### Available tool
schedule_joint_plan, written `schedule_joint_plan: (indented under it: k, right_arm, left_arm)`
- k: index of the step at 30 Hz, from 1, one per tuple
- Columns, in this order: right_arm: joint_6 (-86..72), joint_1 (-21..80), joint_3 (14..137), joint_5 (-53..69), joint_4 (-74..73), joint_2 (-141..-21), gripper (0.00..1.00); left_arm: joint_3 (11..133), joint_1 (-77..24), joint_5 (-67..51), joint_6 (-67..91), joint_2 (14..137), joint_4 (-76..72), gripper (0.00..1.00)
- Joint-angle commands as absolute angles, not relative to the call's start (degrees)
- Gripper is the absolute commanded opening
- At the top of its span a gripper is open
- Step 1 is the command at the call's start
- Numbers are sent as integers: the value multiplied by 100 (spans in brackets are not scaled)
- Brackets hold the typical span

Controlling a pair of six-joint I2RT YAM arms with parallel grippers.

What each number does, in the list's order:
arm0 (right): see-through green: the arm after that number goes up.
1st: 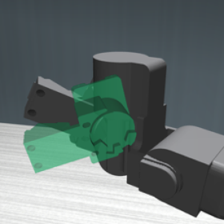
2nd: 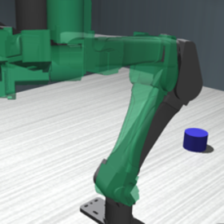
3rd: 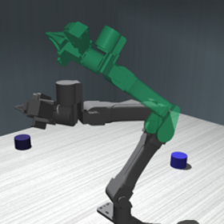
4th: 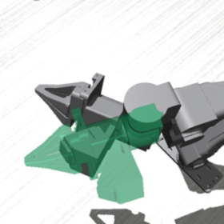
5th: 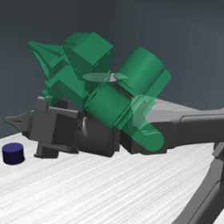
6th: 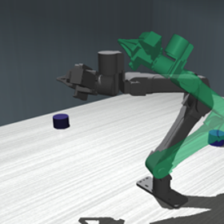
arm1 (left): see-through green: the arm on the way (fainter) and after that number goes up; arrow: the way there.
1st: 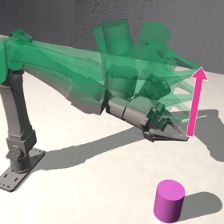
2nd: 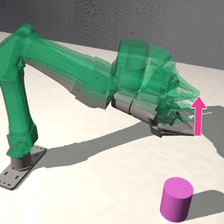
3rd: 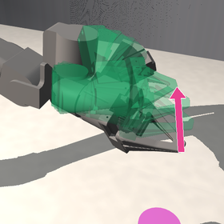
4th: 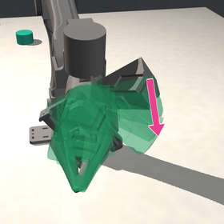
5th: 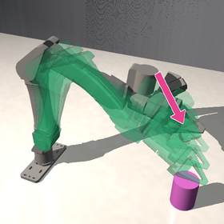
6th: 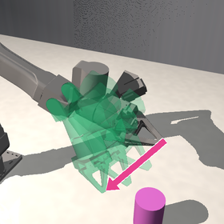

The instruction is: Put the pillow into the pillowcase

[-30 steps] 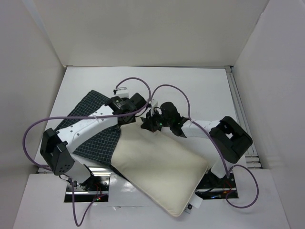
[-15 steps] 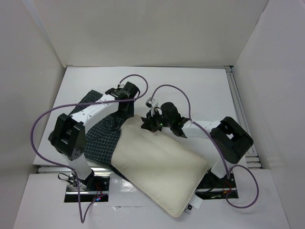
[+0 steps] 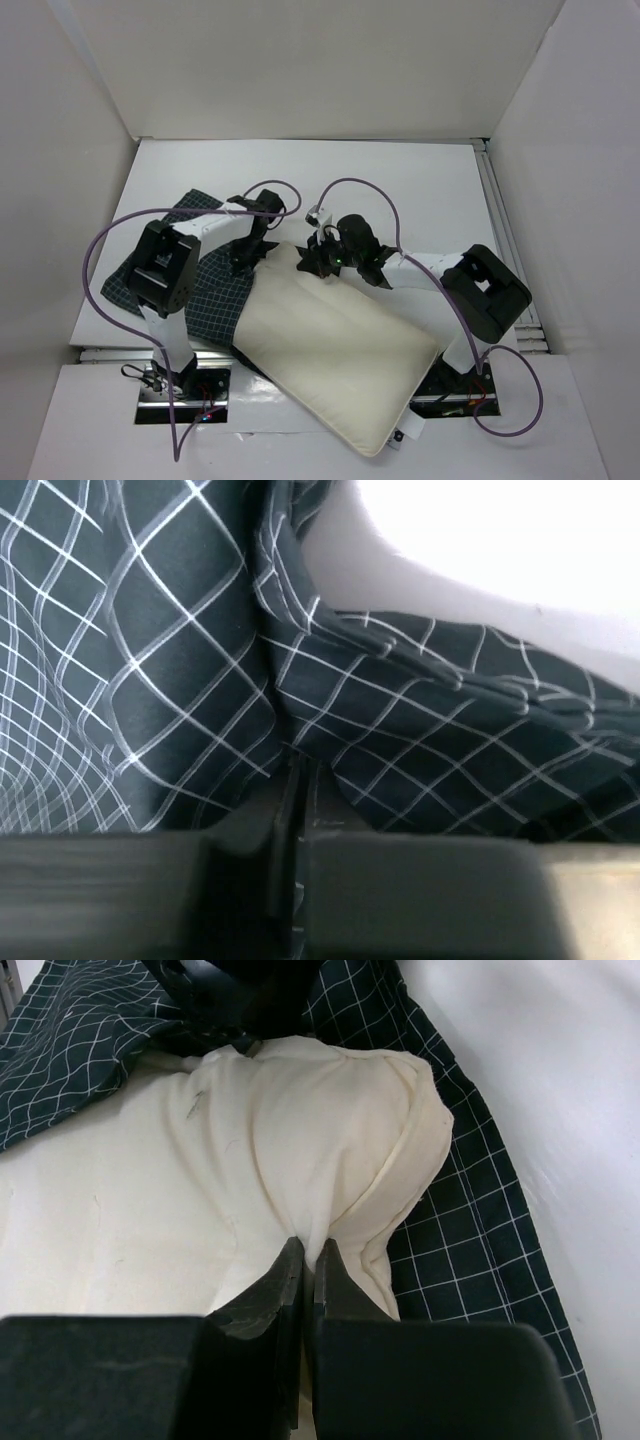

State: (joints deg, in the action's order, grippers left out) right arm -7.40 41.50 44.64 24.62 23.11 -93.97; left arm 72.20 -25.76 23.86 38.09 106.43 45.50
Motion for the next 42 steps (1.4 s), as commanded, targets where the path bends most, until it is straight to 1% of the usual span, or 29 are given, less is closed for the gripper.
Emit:
schedule_joint_plan:
  k: [1, 3, 7, 11, 13, 16, 18, 19, 20, 21, 22, 23, 24, 25, 27, 31, 32, 36, 38, 39, 40, 41, 42]
  right_arm:
    - [-660, 4236, 4588, 2549, 2048, -9325, 0]
    - [-659, 4236, 4588, 2645, 2048, -9325, 0]
    - [-466, 4464, 4588, 2646, 2101, -9256, 0]
    - [-132, 4850, 4588, 2348, 2039, -9114, 0]
    - [-132, 4852, 4588, 2110, 1986, -9062, 0]
    - [-132, 4904, 4518, 1715, 1986, -9000, 0]
    - [-184, 4904, 4518, 1565, 1855, -9000, 0]
    - [-185, 4904, 4518, 1564, 1802, -9000, 0]
    - [-185, 4904, 4518, 1564, 1802, -9052, 0]
    - [-185, 4904, 4518, 1564, 1802, -9053, 0]
    - [-185, 4904, 4518, 1686, 1863, -9053, 0]
    - [-263, 4904, 4518, 1757, 1863, -9105, 0]
    - [-264, 4904, 4465, 1758, 1863, -9105, 0]
    - [-264, 4904, 4465, 1845, 1915, -9105, 0]
    - [-316, 4852, 4465, 2021, 1916, -9158, 0]
    - [-369, 4852, 4412, 2083, 1978, -9158, 0]
    - [-369, 4852, 4412, 2083, 1978, -9158, 0]
    - [-369, 4852, 4412, 2031, 1978, -9158, 0]
    - [-369, 4852, 4412, 2030, 1925, -9158, 0]
    - [-369, 4852, 4412, 2030, 1925, -9158, 0]
    - [-369, 4852, 4412, 2030, 1925, -9158, 0]
    - [-369, 4852, 4360, 2030, 1925, -9097, 0]
    - [-369, 4852, 4359, 2082, 1925, -9097, 0]
  left_arm:
    - [7521, -2689, 2224, 3727, 10731, 4605, 0]
    - [7751, -2812, 2224, 3561, 10731, 4526, 0]
    - [8829, -3268, 2530, 3261, 10784, 4534, 0]
    - [9464, -3340, 2611, 3024, 10784, 4510, 0]
    - [9527, -3340, 2610, 2945, 10731, 4509, 0]
    - [9458, -3340, 2802, 3092, 10679, 4982, 0]
    - [9133, -3253, 2892, 3715, 10679, 5482, 23]
    - [8897, -3174, 2892, 3927, 10566, 5702, 37]
    - [8277, -3173, 2839, 4277, 10243, 5704, 54]
    - [7975, -3068, 2787, 4454, 10039, 5704, 83]
    - [7685, -2954, 2664, 4543, 9837, 5704, 89]
    - [7186, -2884, 2533, 4544, 9626, 5452, 91]
    - [6989, -2831, 2366, 4544, 9285, 5319, 91]
    - [6857, -2830, 2364, 4544, 9194, 5213, 91]
    - [6794, -2681, 2460, 4692, 9193, 5422, 94]
    - [6724, -2619, 2873, 5106, 9518, 5976, 97]
    - [6584, -2497, 2874, 5176, 9519, 5977, 97]
    - [6101, -2224, 2041, 4598, 9212, 4985, 97]
    - [6100, -2224, 1899, 4526, 9211, 4791, 88]
    - [6178, -2224, 1898, 4474, 9402, 4790, 82]
    - [6248, -2224, 1898, 4474, 9509, 4729, 72]
    - [6327, -2224, 1898, 4421, 9605, 4729, 37]
    - [6415, -2276, 1898, 4421, 9702, 4659, 16]
